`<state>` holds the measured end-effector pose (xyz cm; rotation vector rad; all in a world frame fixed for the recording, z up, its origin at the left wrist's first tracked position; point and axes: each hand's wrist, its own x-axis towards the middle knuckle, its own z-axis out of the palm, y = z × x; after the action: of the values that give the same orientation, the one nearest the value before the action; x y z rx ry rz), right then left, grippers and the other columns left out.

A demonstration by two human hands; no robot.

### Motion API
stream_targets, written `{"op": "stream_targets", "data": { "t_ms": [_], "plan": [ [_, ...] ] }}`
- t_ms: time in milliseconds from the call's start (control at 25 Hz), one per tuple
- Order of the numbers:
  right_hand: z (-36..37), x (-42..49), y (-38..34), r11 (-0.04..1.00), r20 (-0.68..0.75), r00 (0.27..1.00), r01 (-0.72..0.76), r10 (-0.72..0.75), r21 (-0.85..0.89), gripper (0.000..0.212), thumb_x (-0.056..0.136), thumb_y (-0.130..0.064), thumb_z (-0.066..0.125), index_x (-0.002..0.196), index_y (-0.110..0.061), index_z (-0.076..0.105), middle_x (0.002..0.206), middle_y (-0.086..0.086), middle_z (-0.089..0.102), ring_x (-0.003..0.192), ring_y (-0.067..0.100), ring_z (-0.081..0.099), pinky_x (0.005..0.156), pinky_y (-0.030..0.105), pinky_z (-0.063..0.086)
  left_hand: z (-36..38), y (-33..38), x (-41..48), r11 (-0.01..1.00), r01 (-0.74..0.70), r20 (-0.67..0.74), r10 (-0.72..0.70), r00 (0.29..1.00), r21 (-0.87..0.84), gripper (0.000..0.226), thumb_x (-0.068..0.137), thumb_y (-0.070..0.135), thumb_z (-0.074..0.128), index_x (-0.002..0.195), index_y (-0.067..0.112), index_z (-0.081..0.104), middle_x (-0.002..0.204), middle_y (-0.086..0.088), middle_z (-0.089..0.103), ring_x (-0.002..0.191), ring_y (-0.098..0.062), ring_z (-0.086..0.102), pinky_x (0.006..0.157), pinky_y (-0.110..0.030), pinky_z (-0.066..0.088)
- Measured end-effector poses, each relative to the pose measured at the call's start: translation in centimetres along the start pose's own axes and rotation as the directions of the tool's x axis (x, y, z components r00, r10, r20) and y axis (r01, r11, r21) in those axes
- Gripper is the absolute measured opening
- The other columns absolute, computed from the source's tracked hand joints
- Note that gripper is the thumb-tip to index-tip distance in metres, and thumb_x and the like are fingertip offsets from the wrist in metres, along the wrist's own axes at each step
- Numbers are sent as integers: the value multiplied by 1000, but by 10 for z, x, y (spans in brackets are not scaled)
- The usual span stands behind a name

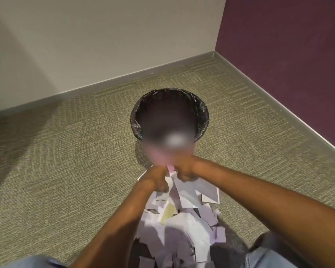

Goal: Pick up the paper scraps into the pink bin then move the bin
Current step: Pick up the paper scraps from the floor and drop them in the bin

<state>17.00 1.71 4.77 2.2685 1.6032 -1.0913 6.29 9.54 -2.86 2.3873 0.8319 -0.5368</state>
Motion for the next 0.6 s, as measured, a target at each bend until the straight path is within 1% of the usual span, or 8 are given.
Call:
{"op": "stream_targets", "data": {
  "t_ms": [40,120,200,240,320,400,480,600],
  "plan": [
    [-17,-7,-3,999,-13,1000,9,-9,31,15,84,3,62,98,-3,62,79,10,56,64,22,53,55,31,44,-20,3,-4,1000,-15,7,15,1000,-5,37,68,15,79,100,2,66,101,-16,66,97,-30,62,69,-26,40],
    [-52,-21,-10,996,-134,990,57,-48,68,22,84,-2,64,106,-2,62,86,11,59,75,25,58,64,33,50,-60,10,-15,999,-42,23,43,999,-20,33,69,18,82,94,3,67,82,-10,63,86,-26,60,70,-29,44],
    [-80,-31,-17,994,-298,950,104,-92,26,27,78,-2,67,105,-1,64,99,15,64,89,30,62,74,36,56,-100,14,-22,995,-91,24,92,995,-43,24,65,17,85,65,7,63,56,0,57,61,-17,57,58,-29,46],
    [-92,-36,-21,994,-346,933,109,-97,15,26,76,-1,67,102,-2,66,97,16,66,87,30,63,70,33,56,-119,16,-26,991,-113,35,116,993,-68,25,64,15,86,56,11,62,52,1,60,54,-16,59,52,-27,46],
    [-115,-47,-25,993,-396,913,114,-103,6,18,75,-1,67,93,-3,70,87,13,70,72,25,64,50,22,47,-151,20,-33,980,-150,49,158,986,-129,14,65,11,86,64,11,72,63,-4,71,60,-21,68,55,-27,53],
    [-138,-59,-25,993,-431,898,115,-94,22,16,76,-2,70,91,-7,72,83,8,70,63,15,60,41,17,39,-180,24,-41,973,-160,42,169,985,-165,16,67,13,85,79,9,76,77,-5,76,73,-24,73,66,-32,60],
    [-158,-73,-21,990,-500,862,128,-81,60,20,76,-5,74,95,-5,72,89,10,70,67,16,62,48,22,45,-207,27,-46,967,-173,0,176,984,-186,20,69,13,84,87,9,75,85,-5,77,81,-24,73,74,-37,60],
    [-180,-83,-6,984,-574,818,127,-34,122,21,77,-9,76,98,-7,72,94,9,70,70,15,62,52,27,50,-242,29,-43,965,-184,-125,162,979,-190,25,70,9,82,93,5,74,90,-7,76,82,-21,73,73,-32,61]
  ]
}}
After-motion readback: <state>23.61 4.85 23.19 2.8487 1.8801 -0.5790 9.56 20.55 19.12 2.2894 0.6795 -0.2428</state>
